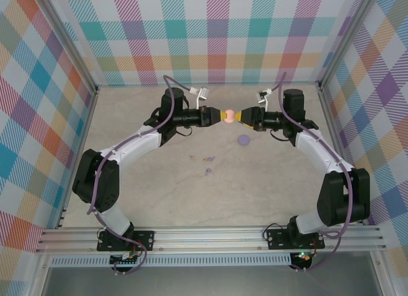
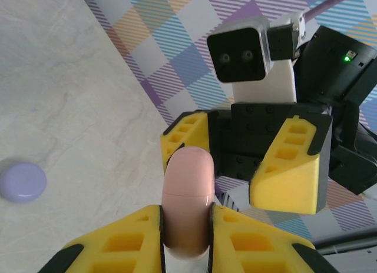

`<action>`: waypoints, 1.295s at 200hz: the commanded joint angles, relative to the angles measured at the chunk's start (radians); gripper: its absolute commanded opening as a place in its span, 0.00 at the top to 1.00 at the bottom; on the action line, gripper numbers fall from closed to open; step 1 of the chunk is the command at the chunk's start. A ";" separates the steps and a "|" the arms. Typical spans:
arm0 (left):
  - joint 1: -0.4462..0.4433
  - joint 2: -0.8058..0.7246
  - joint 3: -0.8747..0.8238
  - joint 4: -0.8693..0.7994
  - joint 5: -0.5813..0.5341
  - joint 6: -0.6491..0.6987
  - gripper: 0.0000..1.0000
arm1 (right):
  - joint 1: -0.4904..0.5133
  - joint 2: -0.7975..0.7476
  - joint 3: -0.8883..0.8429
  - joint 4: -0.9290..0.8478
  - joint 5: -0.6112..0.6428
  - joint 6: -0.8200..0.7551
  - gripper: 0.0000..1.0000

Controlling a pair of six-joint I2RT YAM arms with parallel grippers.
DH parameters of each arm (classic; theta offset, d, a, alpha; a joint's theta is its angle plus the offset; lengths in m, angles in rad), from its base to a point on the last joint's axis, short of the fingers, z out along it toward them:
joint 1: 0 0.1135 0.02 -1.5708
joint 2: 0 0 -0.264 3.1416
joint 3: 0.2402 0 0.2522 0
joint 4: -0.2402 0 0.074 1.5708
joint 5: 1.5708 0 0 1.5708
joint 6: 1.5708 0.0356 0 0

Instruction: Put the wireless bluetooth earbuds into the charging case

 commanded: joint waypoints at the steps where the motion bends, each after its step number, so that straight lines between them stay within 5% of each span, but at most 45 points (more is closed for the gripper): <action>1: -0.023 -0.034 0.013 0.022 0.043 0.027 0.78 | 0.015 0.011 0.038 0.037 -0.050 -0.018 0.38; 34: -0.031 -0.034 0.024 0.006 0.035 0.039 0.78 | 0.030 0.018 0.050 0.041 -0.063 -0.017 0.42; 104: -0.033 -0.030 0.035 -0.013 0.024 0.039 0.78 | 0.035 0.004 0.047 0.029 -0.059 -0.023 0.78; 127: -0.034 -0.029 0.043 -0.019 0.050 0.037 0.71 | 0.035 0.003 0.069 -0.010 -0.066 -0.045 0.83; 176: -0.047 -0.010 0.070 -0.021 0.133 0.031 0.65 | 0.059 0.006 0.107 -0.067 -0.088 -0.091 0.87; 259: -0.055 0.000 0.080 -0.034 0.190 0.037 0.78 | 0.068 0.016 0.132 -0.155 -0.093 -0.155 0.83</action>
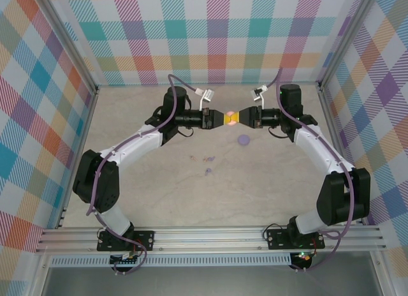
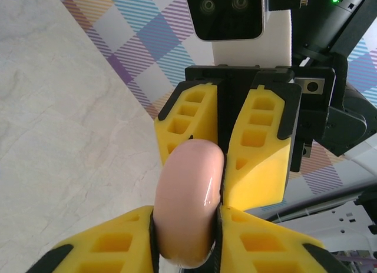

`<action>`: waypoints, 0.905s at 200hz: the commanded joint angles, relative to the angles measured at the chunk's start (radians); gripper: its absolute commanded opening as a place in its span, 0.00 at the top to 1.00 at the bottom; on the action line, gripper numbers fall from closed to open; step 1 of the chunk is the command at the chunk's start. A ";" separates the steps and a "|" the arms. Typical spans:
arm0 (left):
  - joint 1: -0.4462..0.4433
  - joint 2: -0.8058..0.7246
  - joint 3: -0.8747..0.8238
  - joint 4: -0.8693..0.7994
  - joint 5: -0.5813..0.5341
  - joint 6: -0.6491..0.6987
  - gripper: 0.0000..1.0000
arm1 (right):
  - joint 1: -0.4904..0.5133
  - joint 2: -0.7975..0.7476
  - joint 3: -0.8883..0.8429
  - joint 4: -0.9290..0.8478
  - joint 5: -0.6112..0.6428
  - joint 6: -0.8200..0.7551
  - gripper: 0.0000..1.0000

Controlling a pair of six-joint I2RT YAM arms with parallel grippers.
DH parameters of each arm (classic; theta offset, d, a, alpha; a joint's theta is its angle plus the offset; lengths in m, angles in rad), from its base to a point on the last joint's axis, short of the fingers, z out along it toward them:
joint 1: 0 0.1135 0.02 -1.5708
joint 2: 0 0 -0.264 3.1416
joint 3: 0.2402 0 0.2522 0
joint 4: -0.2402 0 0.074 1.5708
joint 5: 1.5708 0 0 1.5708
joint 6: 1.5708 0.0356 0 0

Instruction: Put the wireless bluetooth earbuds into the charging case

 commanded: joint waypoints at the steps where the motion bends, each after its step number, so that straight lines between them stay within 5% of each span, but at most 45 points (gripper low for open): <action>1: -0.033 0.002 0.044 0.022 0.075 0.015 0.78 | 0.029 0.005 0.044 -0.039 -0.026 -0.048 0.82; 34: -0.033 -0.024 0.054 -0.044 0.020 0.067 0.91 | 0.031 -0.019 0.082 -0.132 0.069 -0.089 0.60; 63: -0.033 -0.081 0.051 -0.117 -0.074 0.163 0.92 | 0.032 -0.071 0.125 -0.257 0.201 -0.152 0.47; 91: -0.034 -0.151 -0.009 -0.075 -0.176 0.213 0.91 | 0.033 -0.117 0.126 -0.292 0.249 -0.169 0.44; 124: -0.035 -0.277 -0.202 0.190 -0.324 0.284 0.92 | 0.032 -0.158 0.120 -0.297 0.274 -0.162 0.44; 181: -0.038 -0.362 -0.281 0.252 -0.251 0.455 0.92 | 0.038 -0.184 0.122 -0.260 0.111 -0.161 0.43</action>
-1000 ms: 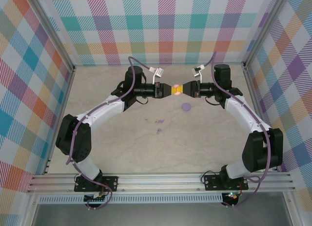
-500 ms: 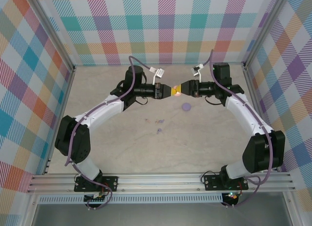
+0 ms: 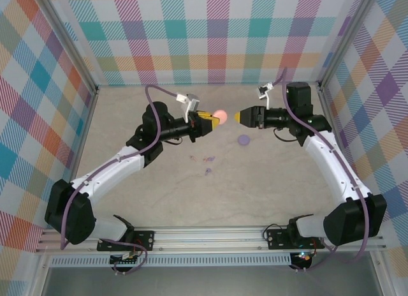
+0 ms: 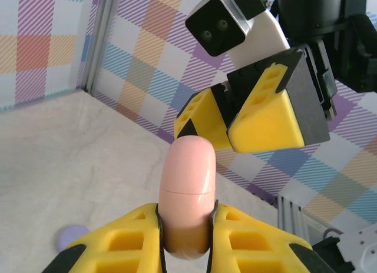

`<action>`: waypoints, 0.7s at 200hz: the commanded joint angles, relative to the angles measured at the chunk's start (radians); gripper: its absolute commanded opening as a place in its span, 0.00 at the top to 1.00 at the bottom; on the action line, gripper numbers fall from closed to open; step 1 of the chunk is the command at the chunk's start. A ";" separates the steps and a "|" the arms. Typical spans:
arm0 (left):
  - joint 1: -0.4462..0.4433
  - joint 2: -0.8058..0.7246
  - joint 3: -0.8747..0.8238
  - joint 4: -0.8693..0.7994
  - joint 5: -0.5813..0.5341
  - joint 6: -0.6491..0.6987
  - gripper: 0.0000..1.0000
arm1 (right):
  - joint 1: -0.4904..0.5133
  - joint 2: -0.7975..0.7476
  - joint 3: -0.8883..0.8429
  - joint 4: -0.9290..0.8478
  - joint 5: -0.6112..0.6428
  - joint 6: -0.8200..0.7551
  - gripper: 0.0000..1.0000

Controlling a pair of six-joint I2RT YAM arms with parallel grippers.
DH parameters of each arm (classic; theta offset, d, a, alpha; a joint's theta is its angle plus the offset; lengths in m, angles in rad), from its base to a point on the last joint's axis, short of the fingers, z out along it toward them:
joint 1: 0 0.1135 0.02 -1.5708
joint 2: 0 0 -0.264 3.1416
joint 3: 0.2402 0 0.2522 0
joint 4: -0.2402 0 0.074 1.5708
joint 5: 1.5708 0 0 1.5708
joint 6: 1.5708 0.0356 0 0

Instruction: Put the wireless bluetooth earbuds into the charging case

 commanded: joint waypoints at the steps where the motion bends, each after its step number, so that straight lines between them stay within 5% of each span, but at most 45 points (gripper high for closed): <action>1: -0.012 -0.034 -0.003 0.086 0.018 0.091 0.92 | 0.012 -0.018 0.031 0.015 -0.106 -0.028 0.43; 140: -0.018 -0.002 -0.002 0.176 0.115 -0.012 0.92 | 0.074 0.005 0.054 0.125 -0.123 -0.029 0.45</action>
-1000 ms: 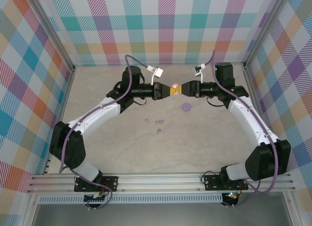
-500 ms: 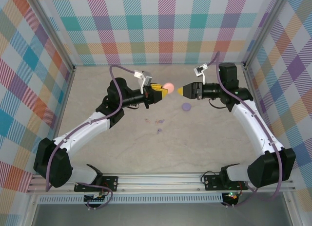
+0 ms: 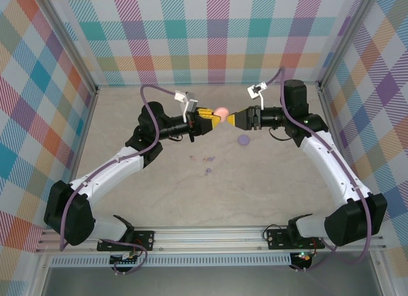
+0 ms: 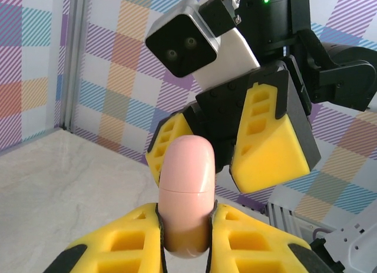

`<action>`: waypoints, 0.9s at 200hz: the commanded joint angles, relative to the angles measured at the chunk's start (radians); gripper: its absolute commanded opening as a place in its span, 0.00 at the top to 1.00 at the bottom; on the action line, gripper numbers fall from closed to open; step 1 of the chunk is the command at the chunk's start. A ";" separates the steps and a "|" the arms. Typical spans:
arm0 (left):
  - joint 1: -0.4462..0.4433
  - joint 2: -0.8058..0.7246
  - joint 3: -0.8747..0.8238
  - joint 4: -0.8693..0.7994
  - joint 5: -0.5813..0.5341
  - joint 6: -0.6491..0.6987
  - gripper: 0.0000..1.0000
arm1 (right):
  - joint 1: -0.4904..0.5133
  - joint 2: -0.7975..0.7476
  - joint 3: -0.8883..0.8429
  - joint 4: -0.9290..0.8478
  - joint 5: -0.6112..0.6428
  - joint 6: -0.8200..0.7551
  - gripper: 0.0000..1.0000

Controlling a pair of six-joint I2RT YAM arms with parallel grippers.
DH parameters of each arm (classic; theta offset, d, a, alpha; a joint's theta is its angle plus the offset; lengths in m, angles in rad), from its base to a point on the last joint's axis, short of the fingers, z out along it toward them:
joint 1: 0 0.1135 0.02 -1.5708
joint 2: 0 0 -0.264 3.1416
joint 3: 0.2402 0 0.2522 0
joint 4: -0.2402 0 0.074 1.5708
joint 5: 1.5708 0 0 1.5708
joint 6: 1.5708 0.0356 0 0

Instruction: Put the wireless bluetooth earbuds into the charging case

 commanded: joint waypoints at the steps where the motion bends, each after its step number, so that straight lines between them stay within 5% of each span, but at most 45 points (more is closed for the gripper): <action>1: -0.017 0.004 -0.002 0.051 0.035 -0.017 0.92 | 0.009 0.004 0.033 0.049 -0.026 -0.007 0.44; 72: -0.019 0.033 0.023 0.054 0.048 -0.053 0.92 | 0.037 0.033 0.067 0.012 -0.065 -0.043 0.50; 131: -0.020 0.056 0.042 0.045 0.057 -0.083 0.91 | 0.042 0.039 0.073 0.009 -0.078 -0.047 0.76; 180: -0.022 0.093 0.089 0.020 0.101 -0.112 0.86 | 0.053 0.051 0.084 -0.010 -0.087 -0.062 0.81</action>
